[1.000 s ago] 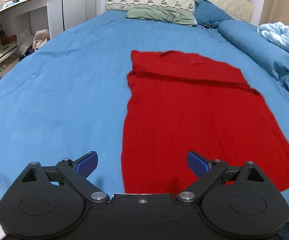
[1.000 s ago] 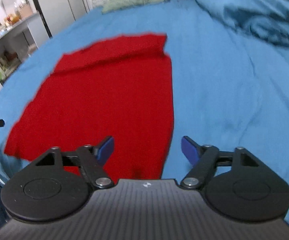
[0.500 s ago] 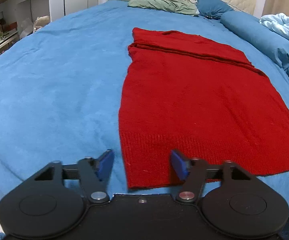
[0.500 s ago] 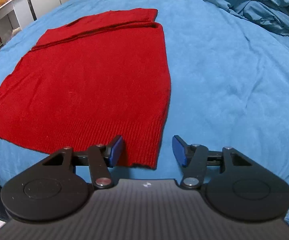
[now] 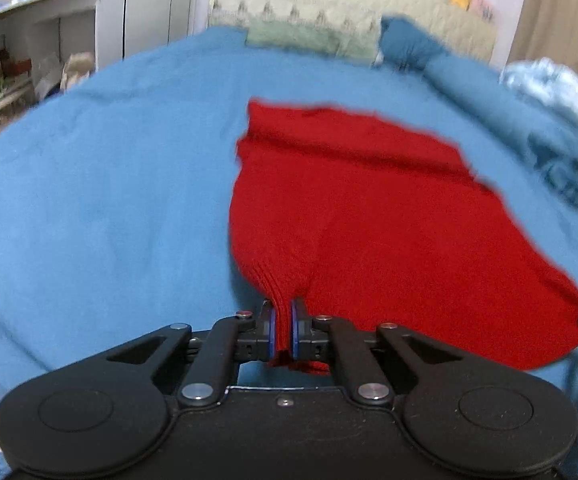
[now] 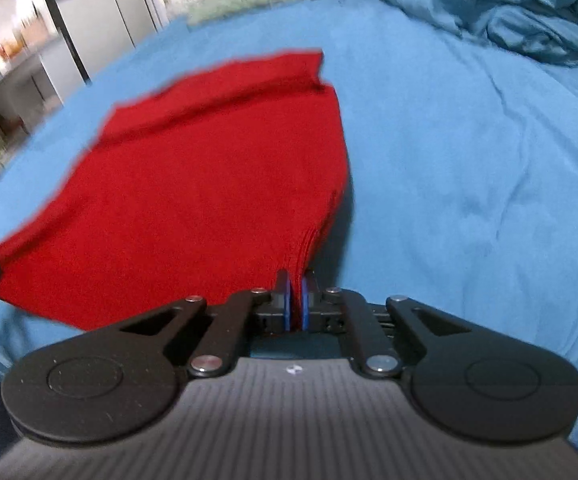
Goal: Fold small clothes
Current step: 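Grasp the hem with both grippers and lift it toward the collar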
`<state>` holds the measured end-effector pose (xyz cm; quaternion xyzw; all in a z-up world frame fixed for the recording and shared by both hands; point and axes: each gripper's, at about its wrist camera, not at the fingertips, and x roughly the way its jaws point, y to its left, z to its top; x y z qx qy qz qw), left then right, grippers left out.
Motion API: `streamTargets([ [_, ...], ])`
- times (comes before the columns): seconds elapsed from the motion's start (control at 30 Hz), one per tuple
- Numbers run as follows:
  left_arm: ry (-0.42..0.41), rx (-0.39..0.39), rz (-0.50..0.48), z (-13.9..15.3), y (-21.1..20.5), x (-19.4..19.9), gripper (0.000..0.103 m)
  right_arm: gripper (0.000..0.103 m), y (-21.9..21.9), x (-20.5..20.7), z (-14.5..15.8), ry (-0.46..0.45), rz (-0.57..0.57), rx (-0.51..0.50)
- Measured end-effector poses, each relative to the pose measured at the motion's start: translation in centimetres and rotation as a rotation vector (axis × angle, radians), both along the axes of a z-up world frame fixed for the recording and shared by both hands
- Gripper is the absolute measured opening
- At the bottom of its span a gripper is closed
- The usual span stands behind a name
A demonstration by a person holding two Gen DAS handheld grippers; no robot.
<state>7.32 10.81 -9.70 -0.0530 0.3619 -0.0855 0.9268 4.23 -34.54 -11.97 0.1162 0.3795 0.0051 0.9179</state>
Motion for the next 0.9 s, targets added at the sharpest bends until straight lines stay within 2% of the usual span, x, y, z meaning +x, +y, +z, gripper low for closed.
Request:
streamTargets([
  [0.1, -0.073, -0.053, 0.003, 3.3, -0.1, 0.5, 0.007, 0.020, -1.1, 0.7, 3.6, -0.076, 0.001, 0.069],
  [0.2, -0.133, -0.111, 0.026, 6.7, -0.1, 3.0, 0.007, 0.020, -2.8, 3.3, 7.3, -0.140, -0.015, 0.146],
  [0.27, -0.161, -0.153, 0.045, 8.9, 0.2, 6.6, 0.007, 0.020, -4.2, 6.3, 9.6, -0.174, -0.027, 0.190],
  [0.33, -0.191, -0.156, 0.062, 10.6, 0.3, 10.5, 0.007, 0.020, -5.6, 10.2, 12.0, -0.213, -0.037, 0.222],
  [0.4, -0.228, -0.142, 0.073, 11.9, 0.2, 15.5, 0.007, 0.020, -6.9, 15.1, 14.1, -0.247, -0.045, 0.243],
  [0.5, -0.218, -0.128, 0.094, 12.7, -0.6, 24.4, 0.007, 0.020, -8.1, 23.7, 15.7, -0.258, -0.070, 0.255],
  [0.6, -0.194, -0.095, 0.110, 11.3, -1.9, 31.7, 0.007, 0.020, -8.7, 32.6, 14.3, -0.209, -0.110, 0.232],
  [0.7, -0.132, -0.077, 0.155, 7.0, -3.1, 38.6, 0.007, 0.020, -8.4, 40.1, 10.1, -0.156, -0.134, 0.194],
  [0.8, -0.040, -0.080, 0.205, 1.8, -3.1, 42.8, 0.007, 0.020, -7.7, 45.2, 4.8, -0.090, -0.151, 0.171],
  [0.9, -0.002, -0.090, 0.220, -1.4, -2.5, 44.6, 0.007, 0.020, -7.3, 47.7, 1.4, -0.071, -0.155, 0.172],
])
